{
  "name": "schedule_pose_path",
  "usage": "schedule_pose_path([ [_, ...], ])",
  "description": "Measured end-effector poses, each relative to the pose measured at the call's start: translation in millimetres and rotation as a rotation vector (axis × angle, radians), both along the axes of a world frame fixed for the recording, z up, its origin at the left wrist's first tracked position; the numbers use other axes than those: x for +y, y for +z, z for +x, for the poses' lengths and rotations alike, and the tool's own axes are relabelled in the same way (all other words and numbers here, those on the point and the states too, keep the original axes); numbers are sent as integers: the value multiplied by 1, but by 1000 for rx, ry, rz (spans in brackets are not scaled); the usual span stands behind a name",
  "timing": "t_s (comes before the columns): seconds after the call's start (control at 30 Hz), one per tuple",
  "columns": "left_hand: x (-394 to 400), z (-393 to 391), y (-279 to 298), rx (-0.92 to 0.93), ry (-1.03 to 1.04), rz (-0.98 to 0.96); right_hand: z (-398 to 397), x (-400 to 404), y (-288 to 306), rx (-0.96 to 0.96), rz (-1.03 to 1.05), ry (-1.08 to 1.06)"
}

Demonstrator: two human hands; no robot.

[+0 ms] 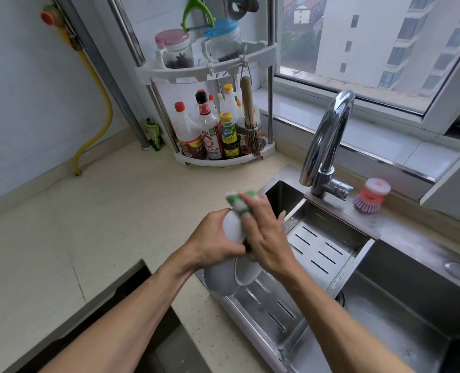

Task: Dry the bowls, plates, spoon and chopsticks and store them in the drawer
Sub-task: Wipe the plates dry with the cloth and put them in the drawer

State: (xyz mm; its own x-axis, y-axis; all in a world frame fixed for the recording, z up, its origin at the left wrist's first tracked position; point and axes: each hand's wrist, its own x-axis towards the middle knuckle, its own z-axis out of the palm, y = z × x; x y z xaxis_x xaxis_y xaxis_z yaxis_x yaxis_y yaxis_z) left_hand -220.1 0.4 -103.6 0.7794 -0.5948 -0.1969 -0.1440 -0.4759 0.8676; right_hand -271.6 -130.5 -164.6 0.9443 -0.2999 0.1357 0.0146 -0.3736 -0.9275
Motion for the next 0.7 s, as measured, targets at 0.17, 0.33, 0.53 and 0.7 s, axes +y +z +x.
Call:
schedule_pose_path([
  [0.17,2,0,4,-75,-36,101,7,-27,-5,156,215,-152],
  [0.33,-2,2,3,-84,-68,168,0,4,5,-37,52,-65],
  [0.53,9,-2,17,-125,-187,134,0,-36,6,217,493,-255],
  [0.7,10,-2,18,-71,-133,121,1,-42,11,219,414,-287],
])
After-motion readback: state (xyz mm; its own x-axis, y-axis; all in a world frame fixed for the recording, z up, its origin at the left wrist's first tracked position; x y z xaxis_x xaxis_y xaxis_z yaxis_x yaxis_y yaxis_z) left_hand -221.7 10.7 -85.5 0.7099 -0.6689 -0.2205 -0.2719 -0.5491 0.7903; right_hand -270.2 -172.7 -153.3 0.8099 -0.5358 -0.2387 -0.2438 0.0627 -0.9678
